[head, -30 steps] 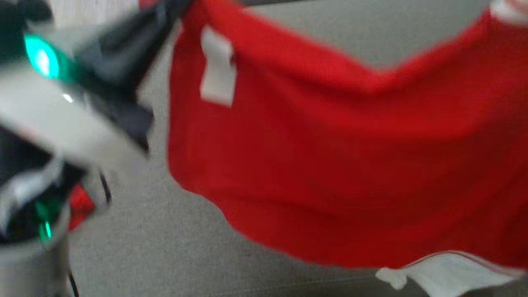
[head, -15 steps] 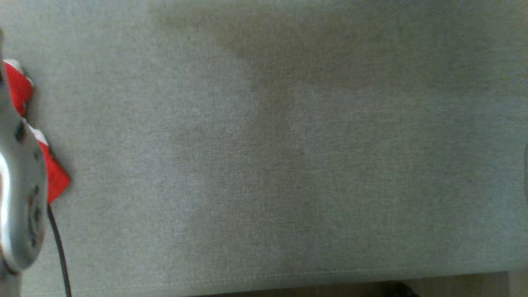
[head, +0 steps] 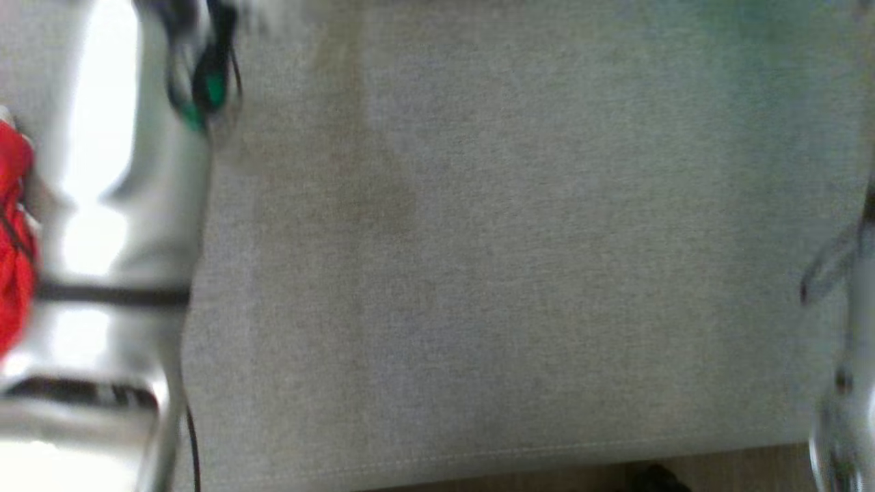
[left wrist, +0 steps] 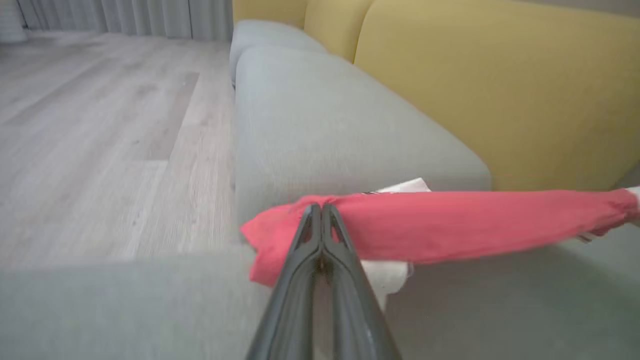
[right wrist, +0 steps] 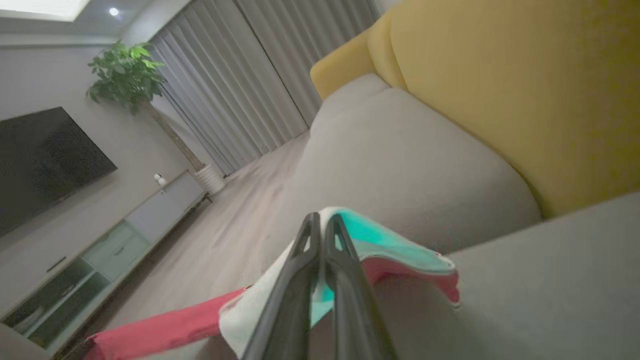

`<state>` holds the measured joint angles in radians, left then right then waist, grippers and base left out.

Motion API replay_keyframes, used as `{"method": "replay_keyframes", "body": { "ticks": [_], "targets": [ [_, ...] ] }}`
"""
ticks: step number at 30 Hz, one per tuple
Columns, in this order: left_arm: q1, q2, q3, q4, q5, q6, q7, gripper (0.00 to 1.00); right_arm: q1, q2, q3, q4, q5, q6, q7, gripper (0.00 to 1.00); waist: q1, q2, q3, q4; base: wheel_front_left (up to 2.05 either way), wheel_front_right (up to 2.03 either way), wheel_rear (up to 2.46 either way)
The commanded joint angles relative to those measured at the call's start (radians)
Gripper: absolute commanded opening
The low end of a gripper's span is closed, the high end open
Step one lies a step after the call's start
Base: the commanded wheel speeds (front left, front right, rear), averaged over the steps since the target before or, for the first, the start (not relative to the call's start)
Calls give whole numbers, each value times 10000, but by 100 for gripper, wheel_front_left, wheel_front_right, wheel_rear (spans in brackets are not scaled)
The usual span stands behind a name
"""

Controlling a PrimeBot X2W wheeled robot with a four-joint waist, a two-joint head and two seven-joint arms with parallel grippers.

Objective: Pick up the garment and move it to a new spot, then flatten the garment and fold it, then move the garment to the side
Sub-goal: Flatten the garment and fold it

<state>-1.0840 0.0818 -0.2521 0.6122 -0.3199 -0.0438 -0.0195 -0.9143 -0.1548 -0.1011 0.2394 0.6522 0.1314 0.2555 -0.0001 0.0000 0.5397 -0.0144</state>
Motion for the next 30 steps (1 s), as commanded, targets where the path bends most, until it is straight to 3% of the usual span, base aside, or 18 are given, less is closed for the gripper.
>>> {"method": "replay_keyframes", "body": {
  "ticks": [1, 4, 9, 16, 17, 20, 25, 30],
  "targets": [
    [415, 376, 110, -617, -126, -35, -30, 0, 620, -167, 152, -783, 197, -7, 87, 0, 1, 0, -527, -160, 0, 0, 0],
    [2606, 514, -123, -1472, -259, -70, 225, 0, 3084, -550, 170, -1725, 366, -7, 305, 0, 1, 0, -1228, -192, 0, 0, 0],
    [6204, 778, -366, -3757, -480, 354, 853, 0, 6618, -651, -262, -3167, 263, -7, 713, 0, 1, 0, -2313, -204, 0, 0, 0],
    [10629, 1079, -692, -7284, -799, 1289, 2020, 0, 10853, 98, -1039, -5223, -406, -7, 1486, 0, 1, 0, -3216, -142, 0, 0, 0],
    [10629, 1079, -692, -7284, -799, 1289, 2020, 0, 10853, 98, -1039, -5223, -406, -7, 1486, 0, 1, 0, -3216, -142, 0, 0, 0],
    [12006, 1213, -650, -8821, -886, 1829, 2529, 0, 12368, 583, -1355, -5993, -520, -7, 1708, 0, 1, 0, -3249, -52, 0, 0, 0],
    [12913, 1393, -757, -10265, -948, 2242, 3372, 0, 12990, 942, -1715, -6533, -414, -7, 1742, 0, 1, 0, -2967, 14, 0, 0, 0],
    [11514, 1494, -976, -9894, -873, 2073, 4448, 0, 11235, 914, -1536, -6142, -768, -7, 2499, 0, 1, 0, -2641, 129, 0, 0, 0]
  ]
}}
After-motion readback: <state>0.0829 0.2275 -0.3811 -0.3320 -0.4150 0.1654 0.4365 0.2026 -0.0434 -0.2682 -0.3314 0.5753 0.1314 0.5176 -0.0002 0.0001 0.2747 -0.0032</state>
